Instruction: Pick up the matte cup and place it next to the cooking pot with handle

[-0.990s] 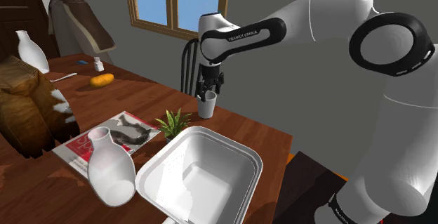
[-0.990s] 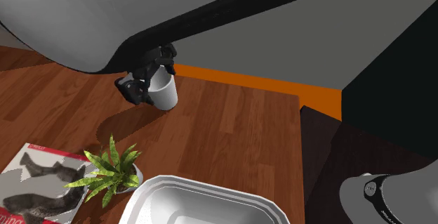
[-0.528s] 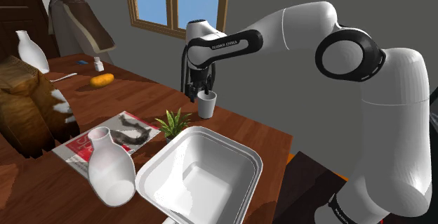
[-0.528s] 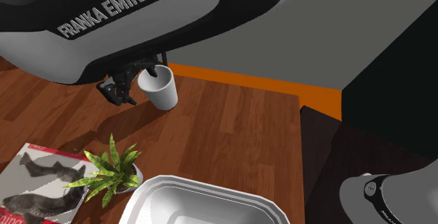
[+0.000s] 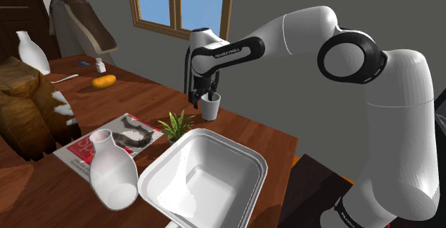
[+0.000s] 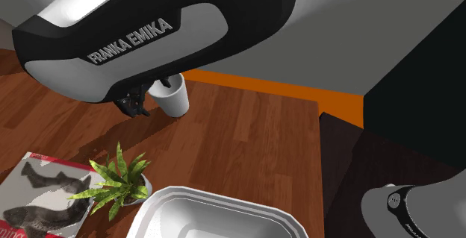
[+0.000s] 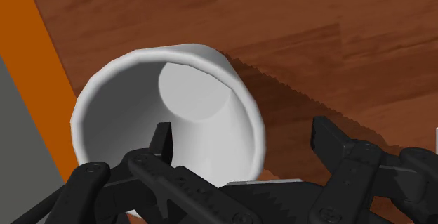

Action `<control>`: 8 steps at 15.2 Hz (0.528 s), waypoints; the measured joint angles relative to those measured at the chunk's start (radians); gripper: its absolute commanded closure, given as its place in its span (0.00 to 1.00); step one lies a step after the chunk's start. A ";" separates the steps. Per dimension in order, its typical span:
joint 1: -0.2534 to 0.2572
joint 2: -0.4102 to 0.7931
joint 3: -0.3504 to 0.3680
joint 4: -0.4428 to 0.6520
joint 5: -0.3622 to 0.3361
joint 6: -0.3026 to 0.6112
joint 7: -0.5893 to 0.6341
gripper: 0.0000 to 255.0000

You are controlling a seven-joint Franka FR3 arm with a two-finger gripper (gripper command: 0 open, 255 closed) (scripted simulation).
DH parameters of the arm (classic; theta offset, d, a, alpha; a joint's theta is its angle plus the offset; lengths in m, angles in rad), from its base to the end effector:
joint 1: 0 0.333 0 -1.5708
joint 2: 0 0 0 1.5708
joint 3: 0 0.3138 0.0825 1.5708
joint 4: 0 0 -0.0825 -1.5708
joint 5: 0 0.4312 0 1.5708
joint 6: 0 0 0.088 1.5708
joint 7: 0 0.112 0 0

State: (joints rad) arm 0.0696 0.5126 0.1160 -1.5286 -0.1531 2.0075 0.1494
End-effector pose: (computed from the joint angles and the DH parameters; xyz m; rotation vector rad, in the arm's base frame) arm 0.7231 0.1148 0.3314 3.0540 0.1362 -0.0238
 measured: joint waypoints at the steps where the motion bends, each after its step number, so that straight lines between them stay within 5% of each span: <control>1: 0.000 0.001 0.000 0.000 0.000 0.000 0.000 0.00; 4: 0.000 0.001 0.000 0.000 0.000 0.001 0.000 0.00; 5: 0.000 0.001 0.000 0.000 0.000 0.001 0.000 1.00; 8: 0.000 0.001 0.000 0.000 0.000 0.001 0.000 1.00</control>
State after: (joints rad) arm 0.0697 0.5134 0.1159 -1.5286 -0.1533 2.0087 0.1497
